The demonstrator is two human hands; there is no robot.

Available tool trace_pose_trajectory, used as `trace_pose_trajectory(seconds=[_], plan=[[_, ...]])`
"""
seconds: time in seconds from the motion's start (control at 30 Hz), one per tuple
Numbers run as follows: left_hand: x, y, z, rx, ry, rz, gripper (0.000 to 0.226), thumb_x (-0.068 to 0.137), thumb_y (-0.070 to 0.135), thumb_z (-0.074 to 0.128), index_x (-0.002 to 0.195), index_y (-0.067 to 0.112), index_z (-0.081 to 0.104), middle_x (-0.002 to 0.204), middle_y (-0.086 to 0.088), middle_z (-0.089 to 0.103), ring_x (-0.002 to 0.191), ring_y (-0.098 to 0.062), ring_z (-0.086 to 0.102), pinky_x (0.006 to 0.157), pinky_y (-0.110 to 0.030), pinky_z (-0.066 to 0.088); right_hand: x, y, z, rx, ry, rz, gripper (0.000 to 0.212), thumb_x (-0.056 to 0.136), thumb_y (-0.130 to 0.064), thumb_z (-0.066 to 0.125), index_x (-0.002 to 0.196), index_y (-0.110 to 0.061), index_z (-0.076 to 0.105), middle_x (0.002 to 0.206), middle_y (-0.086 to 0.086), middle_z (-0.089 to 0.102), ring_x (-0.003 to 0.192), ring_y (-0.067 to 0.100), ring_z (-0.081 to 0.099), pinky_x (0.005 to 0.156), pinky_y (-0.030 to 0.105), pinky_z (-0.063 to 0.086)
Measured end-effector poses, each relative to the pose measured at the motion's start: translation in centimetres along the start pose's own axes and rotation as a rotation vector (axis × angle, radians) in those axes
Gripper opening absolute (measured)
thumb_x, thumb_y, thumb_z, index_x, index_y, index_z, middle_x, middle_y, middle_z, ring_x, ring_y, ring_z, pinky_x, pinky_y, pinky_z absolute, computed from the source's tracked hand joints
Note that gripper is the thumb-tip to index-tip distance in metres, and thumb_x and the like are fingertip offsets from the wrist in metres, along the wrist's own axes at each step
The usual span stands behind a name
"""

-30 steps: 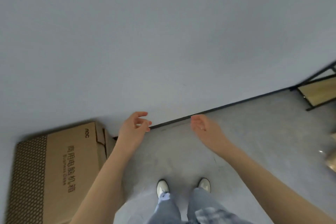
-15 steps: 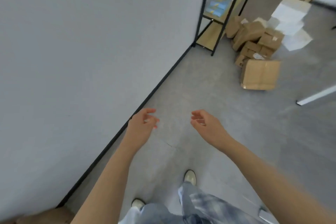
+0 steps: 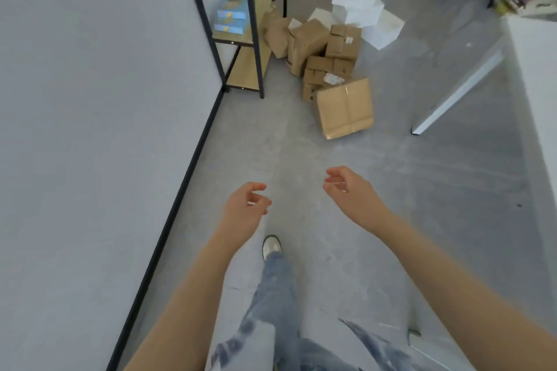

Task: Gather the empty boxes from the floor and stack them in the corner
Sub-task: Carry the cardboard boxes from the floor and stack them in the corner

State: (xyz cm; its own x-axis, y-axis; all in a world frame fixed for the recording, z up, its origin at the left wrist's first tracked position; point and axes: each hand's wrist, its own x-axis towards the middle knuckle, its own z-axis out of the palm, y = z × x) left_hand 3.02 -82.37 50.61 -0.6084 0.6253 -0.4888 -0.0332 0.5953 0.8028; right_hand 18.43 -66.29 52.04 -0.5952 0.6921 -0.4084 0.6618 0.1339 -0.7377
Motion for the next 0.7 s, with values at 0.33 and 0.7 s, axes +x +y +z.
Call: trace_pose_trajectory(seconds=[0.33,0.7], plan=[[22.4,11.3,3.5,0.095,-0.058,-0.045,0.024,0.094,0.014,0.058,0.117,0.018,0.061,0.102,-0.008,0.068,0.092,-0.025,0.068,0.086,-0.042,0.054,19.1,0.6,-12.7,0.076,0.145,0.21,0.036,0.096,-0.025,0.054,0.13,-0.014,0.051,0.12,0.001,0.061,0.116,0.019,0.056,0.091,0.027,0.042],[45.3,24.9,13.2,0.063,-0.077,-0.115,0.032,0.093,0.019,0.057,0.125,0.02,0.057,0.101,0.0,0.063,0.091,-0.016,0.062,0.09,-0.037,0.052,42.1,3.2,-26.0,0.103,0.181,0.289,0.036,0.096,-0.026,0.051,0.13,-0.015,0.05,0.117,-0.002,0.06,0.106,0.014,0.055,0.08,0.023,0.036]])
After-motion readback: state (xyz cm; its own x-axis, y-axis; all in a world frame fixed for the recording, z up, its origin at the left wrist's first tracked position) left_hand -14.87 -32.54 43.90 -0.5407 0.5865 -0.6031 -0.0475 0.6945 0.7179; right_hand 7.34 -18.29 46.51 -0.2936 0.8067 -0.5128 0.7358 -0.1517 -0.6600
